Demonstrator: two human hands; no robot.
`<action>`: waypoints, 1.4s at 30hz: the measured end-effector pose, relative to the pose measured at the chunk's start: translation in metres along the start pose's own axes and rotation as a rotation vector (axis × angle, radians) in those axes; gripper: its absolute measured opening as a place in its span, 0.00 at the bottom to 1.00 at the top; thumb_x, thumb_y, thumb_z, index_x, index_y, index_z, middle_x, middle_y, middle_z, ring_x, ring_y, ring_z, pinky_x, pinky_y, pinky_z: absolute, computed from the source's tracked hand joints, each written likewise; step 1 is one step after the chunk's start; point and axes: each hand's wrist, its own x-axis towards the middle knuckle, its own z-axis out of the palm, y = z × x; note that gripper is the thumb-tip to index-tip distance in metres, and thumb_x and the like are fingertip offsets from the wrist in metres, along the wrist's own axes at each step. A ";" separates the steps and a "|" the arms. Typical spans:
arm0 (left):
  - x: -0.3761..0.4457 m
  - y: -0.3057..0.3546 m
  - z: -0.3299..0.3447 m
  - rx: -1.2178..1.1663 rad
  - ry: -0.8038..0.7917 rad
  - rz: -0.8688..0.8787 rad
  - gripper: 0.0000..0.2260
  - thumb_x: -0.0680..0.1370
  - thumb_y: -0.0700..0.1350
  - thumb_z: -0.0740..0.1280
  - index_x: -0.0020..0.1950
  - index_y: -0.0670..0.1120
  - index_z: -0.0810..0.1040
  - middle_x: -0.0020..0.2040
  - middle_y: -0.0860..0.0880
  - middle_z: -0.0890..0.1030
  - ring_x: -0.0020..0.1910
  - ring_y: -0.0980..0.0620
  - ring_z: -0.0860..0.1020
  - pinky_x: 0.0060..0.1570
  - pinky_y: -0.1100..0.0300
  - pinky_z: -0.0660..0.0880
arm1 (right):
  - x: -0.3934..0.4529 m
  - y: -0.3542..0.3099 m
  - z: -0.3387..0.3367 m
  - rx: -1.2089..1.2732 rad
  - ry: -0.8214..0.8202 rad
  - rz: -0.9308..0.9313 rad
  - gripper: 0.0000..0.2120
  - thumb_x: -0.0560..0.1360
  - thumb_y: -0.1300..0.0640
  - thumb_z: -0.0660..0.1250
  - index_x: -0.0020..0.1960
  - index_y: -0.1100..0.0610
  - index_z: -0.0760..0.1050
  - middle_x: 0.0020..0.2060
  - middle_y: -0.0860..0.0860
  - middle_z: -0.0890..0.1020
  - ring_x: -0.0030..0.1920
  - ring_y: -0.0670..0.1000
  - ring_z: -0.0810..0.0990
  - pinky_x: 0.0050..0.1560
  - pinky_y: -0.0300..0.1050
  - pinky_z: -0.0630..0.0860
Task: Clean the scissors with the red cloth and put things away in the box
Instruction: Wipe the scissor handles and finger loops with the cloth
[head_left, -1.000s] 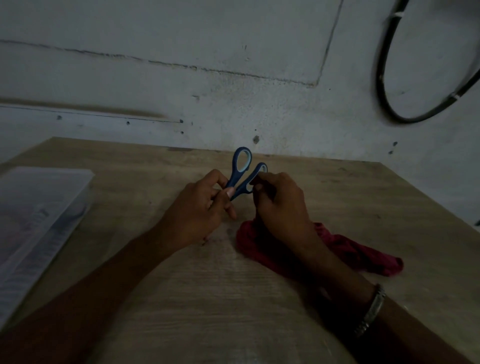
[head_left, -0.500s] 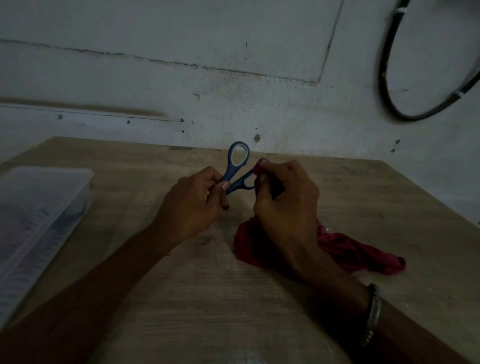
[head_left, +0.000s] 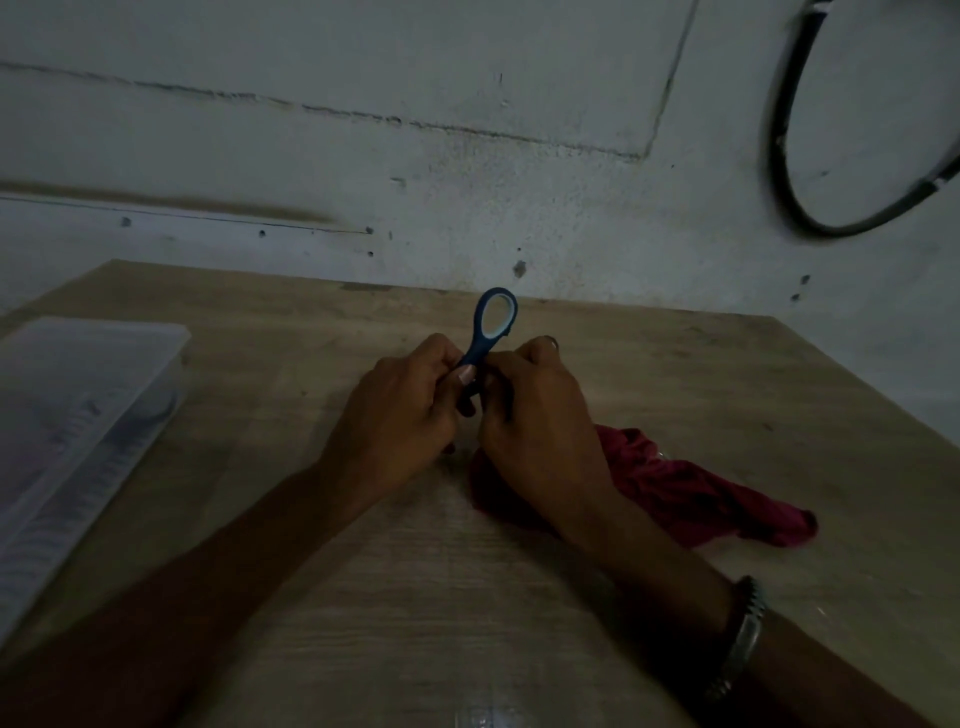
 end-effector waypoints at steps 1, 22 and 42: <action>0.000 -0.002 -0.001 0.025 0.001 0.006 0.05 0.83 0.51 0.62 0.51 0.52 0.76 0.41 0.58 0.85 0.33 0.59 0.83 0.38 0.49 0.81 | 0.000 0.001 0.003 -0.003 -0.019 -0.019 0.09 0.83 0.62 0.65 0.59 0.56 0.83 0.45 0.48 0.71 0.41 0.43 0.69 0.40 0.31 0.68; -0.003 -0.002 -0.007 0.232 0.118 0.086 0.07 0.82 0.53 0.63 0.54 0.53 0.78 0.44 0.56 0.86 0.38 0.55 0.82 0.38 0.55 0.78 | 0.003 0.000 -0.004 -0.085 -0.104 -0.081 0.10 0.83 0.58 0.64 0.62 0.54 0.80 0.51 0.49 0.72 0.44 0.48 0.75 0.43 0.43 0.75; 0.002 0.010 -0.030 -1.385 -0.709 -0.807 0.17 0.80 0.44 0.56 0.43 0.42 0.83 0.30 0.52 0.64 0.19 0.60 0.57 0.19 0.68 0.53 | 0.013 0.005 -0.025 0.297 0.407 -0.157 0.15 0.86 0.61 0.65 0.71 0.59 0.80 0.50 0.47 0.77 0.45 0.43 0.80 0.42 0.39 0.81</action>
